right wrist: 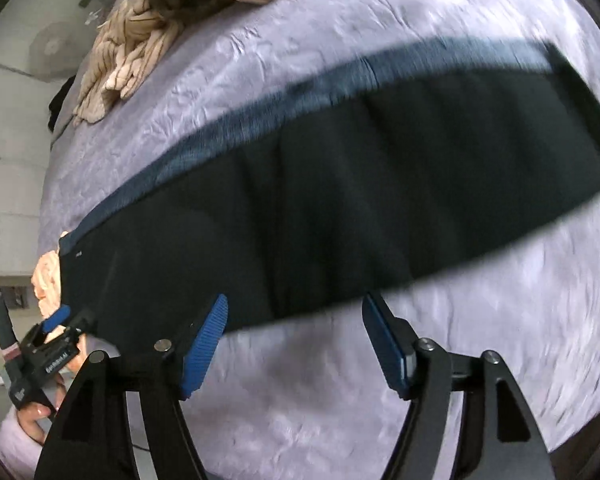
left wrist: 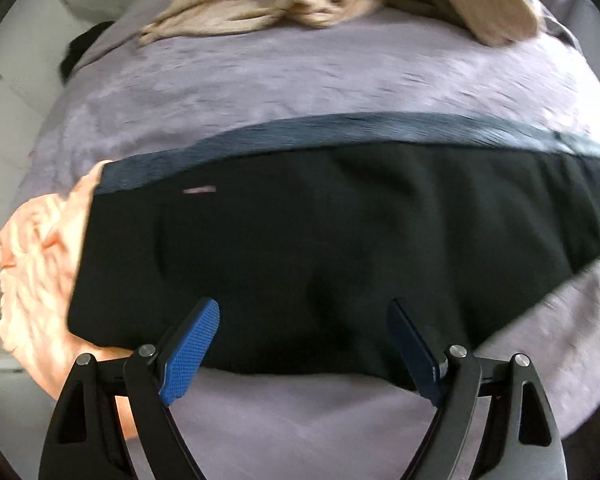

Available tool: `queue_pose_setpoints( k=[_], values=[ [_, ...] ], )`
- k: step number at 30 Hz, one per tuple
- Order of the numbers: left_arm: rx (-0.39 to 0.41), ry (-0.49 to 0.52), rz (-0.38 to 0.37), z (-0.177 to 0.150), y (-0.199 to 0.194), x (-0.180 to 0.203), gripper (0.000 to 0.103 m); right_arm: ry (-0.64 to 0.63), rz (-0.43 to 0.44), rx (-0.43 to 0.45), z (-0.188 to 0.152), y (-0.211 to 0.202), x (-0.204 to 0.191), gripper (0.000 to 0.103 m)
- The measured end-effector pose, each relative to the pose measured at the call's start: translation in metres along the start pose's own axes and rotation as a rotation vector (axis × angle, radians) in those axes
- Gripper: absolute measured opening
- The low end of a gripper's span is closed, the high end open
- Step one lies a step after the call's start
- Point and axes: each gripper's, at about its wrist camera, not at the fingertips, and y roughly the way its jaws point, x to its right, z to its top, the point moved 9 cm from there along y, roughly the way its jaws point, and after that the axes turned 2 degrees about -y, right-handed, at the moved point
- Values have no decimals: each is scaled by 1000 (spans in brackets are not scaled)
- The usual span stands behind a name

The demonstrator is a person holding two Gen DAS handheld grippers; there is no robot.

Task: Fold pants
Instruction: 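Grasp the trouser end with the right gripper while the left gripper holds the fold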

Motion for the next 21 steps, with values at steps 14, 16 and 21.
queue_pose_setpoints(
  k=[14,16,21],
  values=[
    [-7,234,-111,-7,-34,126,87,179,55,71,-33,-38,62,75],
    [-8,244,-118,-5,-37,139,87,211,61,94,-28,-46,82,75],
    [-19,230,-144,11,-34,178,87,355,114,225,0,-77,153,75]
  ],
)
